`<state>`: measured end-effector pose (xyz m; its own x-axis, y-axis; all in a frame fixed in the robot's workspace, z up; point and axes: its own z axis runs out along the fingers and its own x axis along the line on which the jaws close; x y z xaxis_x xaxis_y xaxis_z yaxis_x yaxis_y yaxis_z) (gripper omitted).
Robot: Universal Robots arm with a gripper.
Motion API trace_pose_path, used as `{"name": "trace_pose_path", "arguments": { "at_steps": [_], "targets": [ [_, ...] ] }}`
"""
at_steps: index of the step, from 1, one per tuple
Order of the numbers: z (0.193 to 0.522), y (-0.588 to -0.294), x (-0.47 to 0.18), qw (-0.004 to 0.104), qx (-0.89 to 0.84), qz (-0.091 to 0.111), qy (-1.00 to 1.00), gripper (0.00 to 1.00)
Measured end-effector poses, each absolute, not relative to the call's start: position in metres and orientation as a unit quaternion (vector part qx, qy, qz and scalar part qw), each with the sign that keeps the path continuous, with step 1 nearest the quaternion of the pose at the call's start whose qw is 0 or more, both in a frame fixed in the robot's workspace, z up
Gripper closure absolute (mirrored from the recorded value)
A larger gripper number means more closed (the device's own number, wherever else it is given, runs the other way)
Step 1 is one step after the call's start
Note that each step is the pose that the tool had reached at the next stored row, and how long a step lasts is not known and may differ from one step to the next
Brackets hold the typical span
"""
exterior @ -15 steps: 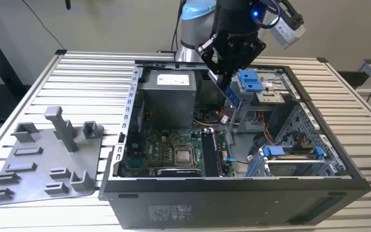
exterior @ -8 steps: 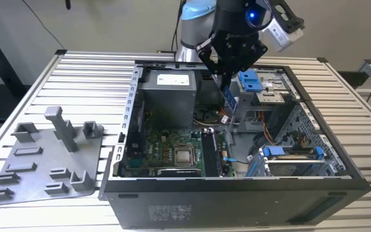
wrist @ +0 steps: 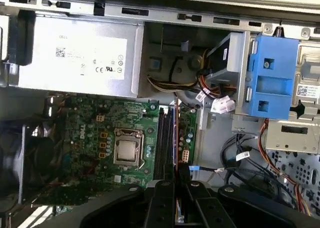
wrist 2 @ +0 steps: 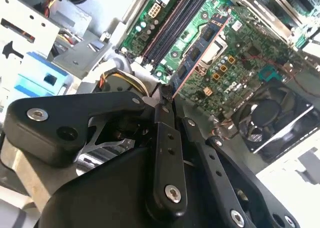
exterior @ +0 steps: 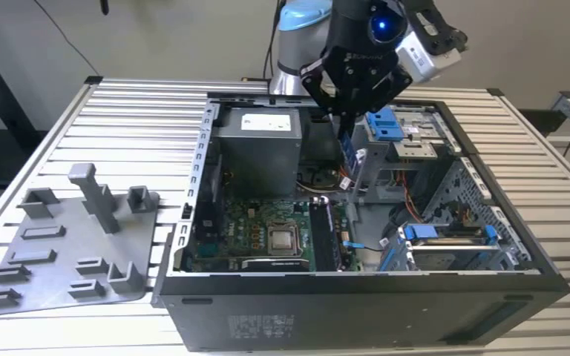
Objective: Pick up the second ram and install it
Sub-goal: 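Insert the second ram into the second slot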
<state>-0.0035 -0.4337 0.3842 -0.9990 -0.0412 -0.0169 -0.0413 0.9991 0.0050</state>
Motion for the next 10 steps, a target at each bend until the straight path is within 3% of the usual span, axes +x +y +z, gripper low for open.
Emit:
{"name": "trace_pose_path", "arguments": {
  "at_steps": [10],
  "targets": [
    [0.3831, -0.4337, -0.0035, 0.009, 0.016, 0.002, 1.0, 0.85]
  ]
}}
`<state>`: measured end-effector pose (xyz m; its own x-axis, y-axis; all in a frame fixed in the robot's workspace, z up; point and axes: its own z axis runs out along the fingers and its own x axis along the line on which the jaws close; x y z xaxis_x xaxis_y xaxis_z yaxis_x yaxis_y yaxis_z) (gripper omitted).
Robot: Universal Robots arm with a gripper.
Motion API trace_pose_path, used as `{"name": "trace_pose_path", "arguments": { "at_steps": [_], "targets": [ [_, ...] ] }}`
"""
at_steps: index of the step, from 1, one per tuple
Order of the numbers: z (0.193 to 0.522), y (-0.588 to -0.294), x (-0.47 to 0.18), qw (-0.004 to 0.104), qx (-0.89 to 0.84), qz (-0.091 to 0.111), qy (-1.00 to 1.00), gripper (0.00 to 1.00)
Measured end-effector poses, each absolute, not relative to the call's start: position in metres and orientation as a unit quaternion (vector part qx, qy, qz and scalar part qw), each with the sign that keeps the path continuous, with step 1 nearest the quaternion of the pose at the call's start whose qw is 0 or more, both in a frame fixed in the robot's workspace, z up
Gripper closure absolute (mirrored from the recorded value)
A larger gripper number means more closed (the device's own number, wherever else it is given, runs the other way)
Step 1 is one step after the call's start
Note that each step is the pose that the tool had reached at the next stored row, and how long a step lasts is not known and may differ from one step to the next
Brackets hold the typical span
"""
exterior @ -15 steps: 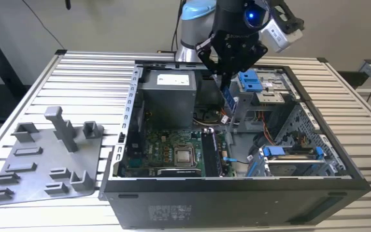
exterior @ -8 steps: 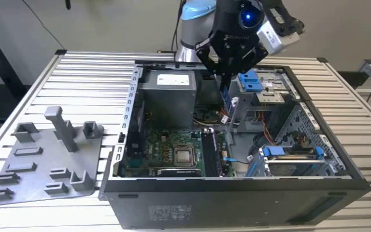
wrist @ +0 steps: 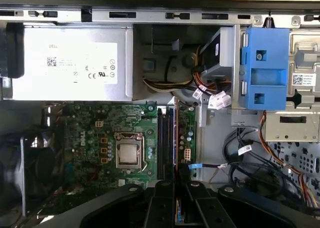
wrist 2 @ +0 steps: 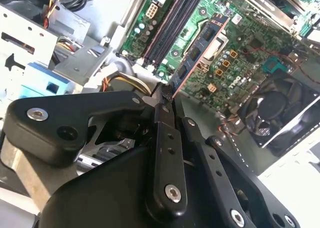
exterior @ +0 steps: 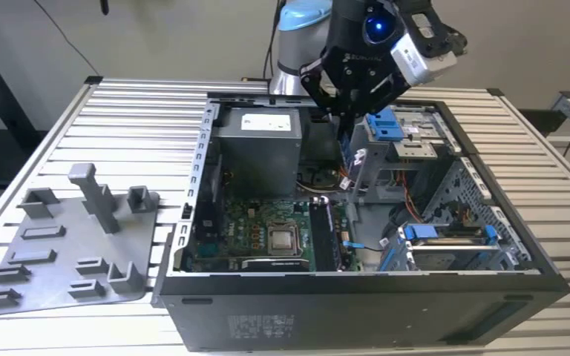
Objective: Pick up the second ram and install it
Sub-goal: 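Insert the second ram into the second slot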
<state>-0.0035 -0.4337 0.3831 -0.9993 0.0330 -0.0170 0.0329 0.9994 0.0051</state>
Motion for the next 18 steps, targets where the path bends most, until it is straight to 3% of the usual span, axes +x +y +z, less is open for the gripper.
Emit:
{"name": "trace_pose_path", "arguments": {
  "at_steps": [18],
  "targets": [
    [0.3804, -0.4339, -0.0034, 0.009, 0.032, 0.002, 0.999, 0.85]
  ]
}}
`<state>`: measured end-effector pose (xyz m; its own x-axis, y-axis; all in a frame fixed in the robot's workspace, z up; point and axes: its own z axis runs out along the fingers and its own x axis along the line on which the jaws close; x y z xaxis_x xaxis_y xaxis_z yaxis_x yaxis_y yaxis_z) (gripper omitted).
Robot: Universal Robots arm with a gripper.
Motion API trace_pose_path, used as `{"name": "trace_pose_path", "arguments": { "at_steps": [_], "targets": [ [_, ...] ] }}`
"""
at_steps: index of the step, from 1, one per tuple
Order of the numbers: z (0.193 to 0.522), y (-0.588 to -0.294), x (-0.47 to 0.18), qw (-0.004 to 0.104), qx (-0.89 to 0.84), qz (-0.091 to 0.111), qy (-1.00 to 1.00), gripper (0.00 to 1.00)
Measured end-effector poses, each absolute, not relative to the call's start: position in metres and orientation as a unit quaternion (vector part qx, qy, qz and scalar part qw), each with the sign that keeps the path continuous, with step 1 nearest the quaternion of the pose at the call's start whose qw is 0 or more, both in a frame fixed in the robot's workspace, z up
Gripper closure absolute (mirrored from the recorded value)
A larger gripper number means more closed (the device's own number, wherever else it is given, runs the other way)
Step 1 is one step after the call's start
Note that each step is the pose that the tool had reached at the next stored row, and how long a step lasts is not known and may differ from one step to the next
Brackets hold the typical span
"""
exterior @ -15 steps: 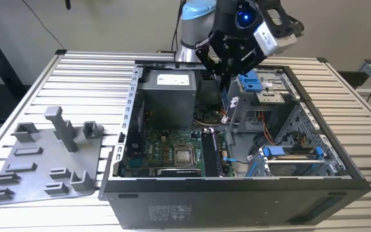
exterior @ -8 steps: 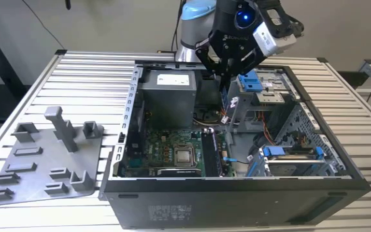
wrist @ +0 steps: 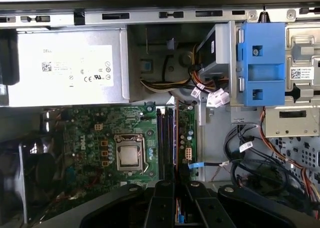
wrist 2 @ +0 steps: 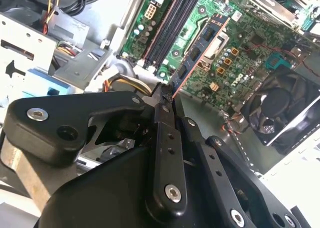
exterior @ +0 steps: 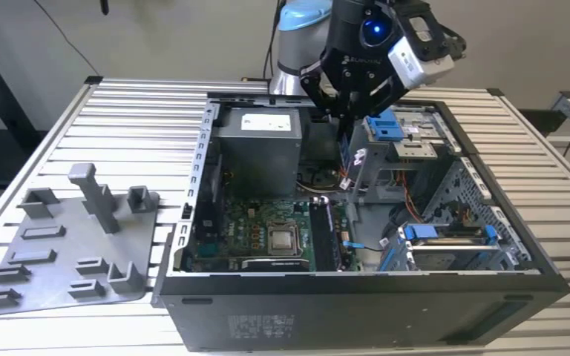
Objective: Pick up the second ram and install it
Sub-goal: 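Insert the second ram into the second slot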
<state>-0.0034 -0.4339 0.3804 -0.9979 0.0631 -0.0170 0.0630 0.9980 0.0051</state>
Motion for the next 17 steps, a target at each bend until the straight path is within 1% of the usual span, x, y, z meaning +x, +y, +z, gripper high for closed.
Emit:
{"name": "trace_pose_path", "arguments": {
  "at_steps": [17],
  "targets": [
    [0.367, -0.438, 0.001, 0.009, 0.037, 0.002, 0.999, 0.85]
  ]
}}
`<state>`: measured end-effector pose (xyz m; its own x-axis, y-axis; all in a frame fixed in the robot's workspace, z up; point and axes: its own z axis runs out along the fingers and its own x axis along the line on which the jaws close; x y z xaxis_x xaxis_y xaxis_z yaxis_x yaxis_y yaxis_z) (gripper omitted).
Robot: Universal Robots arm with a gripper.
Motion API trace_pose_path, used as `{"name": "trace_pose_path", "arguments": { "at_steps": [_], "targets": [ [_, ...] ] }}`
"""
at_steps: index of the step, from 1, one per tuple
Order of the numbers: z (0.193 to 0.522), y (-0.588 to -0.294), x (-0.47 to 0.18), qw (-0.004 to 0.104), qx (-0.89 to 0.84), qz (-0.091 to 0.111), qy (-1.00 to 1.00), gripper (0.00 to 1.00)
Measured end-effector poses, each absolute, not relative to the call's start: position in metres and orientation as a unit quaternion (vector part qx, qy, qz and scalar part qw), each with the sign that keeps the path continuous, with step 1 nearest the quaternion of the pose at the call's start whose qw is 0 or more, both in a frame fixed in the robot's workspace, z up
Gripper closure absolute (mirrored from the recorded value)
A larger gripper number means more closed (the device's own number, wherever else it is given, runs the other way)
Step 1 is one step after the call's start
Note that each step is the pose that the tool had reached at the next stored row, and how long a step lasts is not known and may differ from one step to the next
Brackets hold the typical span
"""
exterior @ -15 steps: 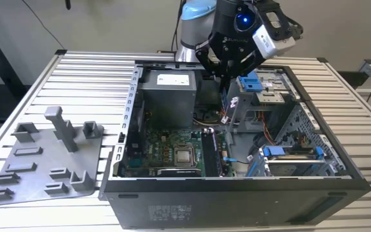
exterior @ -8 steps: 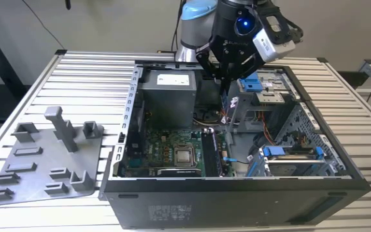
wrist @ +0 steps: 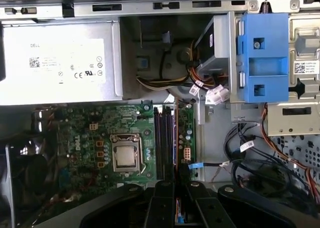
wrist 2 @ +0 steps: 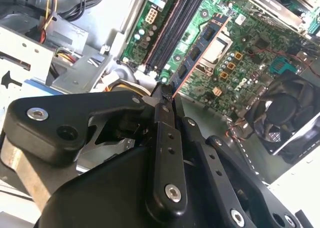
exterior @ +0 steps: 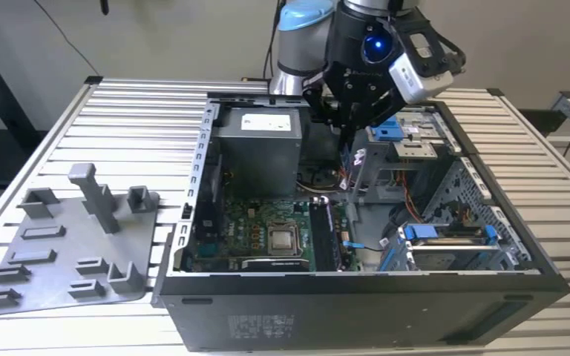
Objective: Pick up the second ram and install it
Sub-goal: 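Insert the second ram into the second slot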
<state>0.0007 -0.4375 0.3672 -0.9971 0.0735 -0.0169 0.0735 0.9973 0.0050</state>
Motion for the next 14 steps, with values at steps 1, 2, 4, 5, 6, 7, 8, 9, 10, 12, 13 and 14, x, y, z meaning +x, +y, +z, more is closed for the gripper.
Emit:
{"name": "trace_pose_path", "arguments": {
  "at_steps": [1, 2, 4, 5, 6, 7, 8, 9, 10, 12, 13, 14],
  "targets": [
    [0.3663, -0.4375, 0.0007, 0.009, 0.037, 0.002, 0.999, 0.85],
    [0.3653, -0.4375, 0.0008, 0.009, 0.037, 0.002, 0.999, 0.85],
    [0.3635, -0.4375, 0.0008, 0.009, 0.037, 0.002, 0.999, 0.85],
    [0.3629, -0.4375, 0.0008, 0.009, 0.037, 0.002, 0.999, 0.85],
    [0.3628, -0.4375, 0.0008, 0.009, 0.037, 0.002, 0.999, 0.85],
    [0.3626, -0.4375, 0.0008, 0.009, 0.037, 0.002, 0.999, 0.85],
    [0.3627, -0.4375, 0.0008, 0.009, 0.037, 0.002, 0.999, 0.85],
    [0.3627, -0.4375, 0.0008, 0.009, 0.037, 0.002, 0.999, 0.85],
    [0.3626, -0.4375, 0.0008, 0.009, 0.037, 0.002, 0.999, 0.85],
    [0.3626, -0.4375, 0.0008, 0.009, 0.037, 0.002, 0.999, 0.85],
    [0.3626, -0.4375, 0.0008, 0.009, 0.037, 0.002, 0.999, 0.85],
    [0.3626, -0.4375, 0.0008, 0.009, 0.037, 0.001, 0.999, 0.85]
  ]
}}
